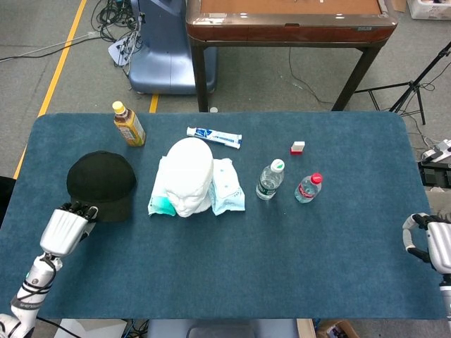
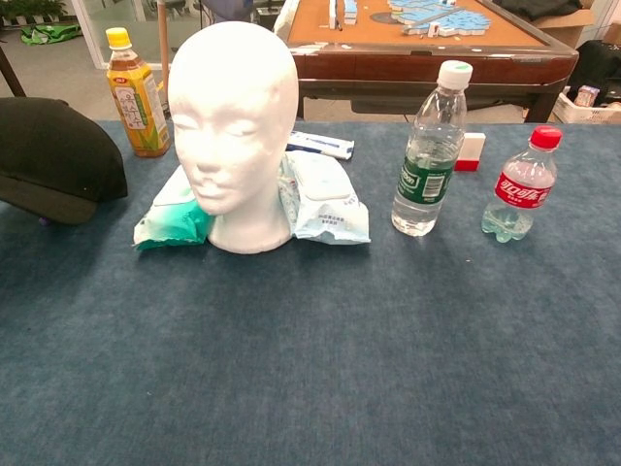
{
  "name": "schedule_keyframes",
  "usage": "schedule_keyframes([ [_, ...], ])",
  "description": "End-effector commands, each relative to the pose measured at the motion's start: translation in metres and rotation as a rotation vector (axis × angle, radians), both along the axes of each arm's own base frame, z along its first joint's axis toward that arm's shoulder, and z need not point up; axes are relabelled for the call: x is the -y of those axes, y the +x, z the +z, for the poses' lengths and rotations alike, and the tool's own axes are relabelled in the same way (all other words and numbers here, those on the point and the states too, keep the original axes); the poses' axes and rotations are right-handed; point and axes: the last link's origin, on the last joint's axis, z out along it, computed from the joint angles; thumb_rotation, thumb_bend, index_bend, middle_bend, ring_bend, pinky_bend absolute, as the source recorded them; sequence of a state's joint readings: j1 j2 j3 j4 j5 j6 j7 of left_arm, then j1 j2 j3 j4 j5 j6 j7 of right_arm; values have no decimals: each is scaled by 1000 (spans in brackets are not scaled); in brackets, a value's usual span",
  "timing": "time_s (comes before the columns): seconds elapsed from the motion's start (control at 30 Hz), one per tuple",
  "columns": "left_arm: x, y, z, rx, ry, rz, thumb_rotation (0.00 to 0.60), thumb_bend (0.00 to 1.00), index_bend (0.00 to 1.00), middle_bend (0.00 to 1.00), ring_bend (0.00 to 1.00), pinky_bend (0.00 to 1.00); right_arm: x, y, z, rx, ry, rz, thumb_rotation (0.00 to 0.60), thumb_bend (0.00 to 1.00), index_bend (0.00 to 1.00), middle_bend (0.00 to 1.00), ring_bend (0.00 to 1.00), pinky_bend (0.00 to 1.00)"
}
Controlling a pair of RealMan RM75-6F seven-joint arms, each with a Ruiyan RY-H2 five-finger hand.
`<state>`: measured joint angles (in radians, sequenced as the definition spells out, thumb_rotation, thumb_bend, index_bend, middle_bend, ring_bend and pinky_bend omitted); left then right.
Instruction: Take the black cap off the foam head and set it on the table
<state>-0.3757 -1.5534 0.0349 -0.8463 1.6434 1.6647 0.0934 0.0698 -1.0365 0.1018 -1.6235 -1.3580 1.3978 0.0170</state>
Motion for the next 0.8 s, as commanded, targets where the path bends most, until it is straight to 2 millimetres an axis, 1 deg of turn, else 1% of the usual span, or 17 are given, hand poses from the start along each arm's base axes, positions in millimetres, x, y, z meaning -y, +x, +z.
schedule_keyframes([
  [0.03,37,-2,-2,-64,-108,169,600,476,512,614,518,720,0,0,0,0,0,1,600,487,525,496,436,489],
  [0.1,44,3,1,-63,-150,247,600,447,476,594,511,719,0,0,0,0,-1,0,600,487,525,496,436,489],
  [0.17,50,6,4,-71,-189,321,600,370,395,545,484,711,0,0,0,1,-1,-1,600,487,525,496,436,489],
  [0.3,58,9,9,-119,-243,435,600,168,211,406,410,689,1,0,0,1,-3,-2,600,487,525,496,436,489],
  [0.4,65,11,16,-190,-276,526,600,82,43,290,344,657,0,0,0,2,-7,-1,600,487,525,496,436,489],
  [0.43,67,12,18,-202,-286,548,600,57,11,236,314,639,0,0,1,2,-7,0,600,487,525,496,436,489],
  [0.53,73,15,24,-228,-318,611,600,22,0,121,245,604,0,0,0,2,-5,2,600,486,525,496,436,489],
  [0.6,75,16,27,-242,-314,627,600,21,0,101,235,601,0,1,0,1,-4,2,600,487,525,496,436,489],
  [0.7,74,17,30,-217,-269,624,600,22,15,111,236,601,0,1,0,-1,-3,2,600,487,525,496,436,489],
  [0.77,74,18,31,-145,-247,631,600,24,109,150,243,601,0,1,-1,-3,-2,2,600,487,525,496,436,489],
  [0.8,75,19,32,-107,-238,628,600,33,193,190,254,601,0,1,-1,-5,-1,1,600,487,525,496,436,489],
])
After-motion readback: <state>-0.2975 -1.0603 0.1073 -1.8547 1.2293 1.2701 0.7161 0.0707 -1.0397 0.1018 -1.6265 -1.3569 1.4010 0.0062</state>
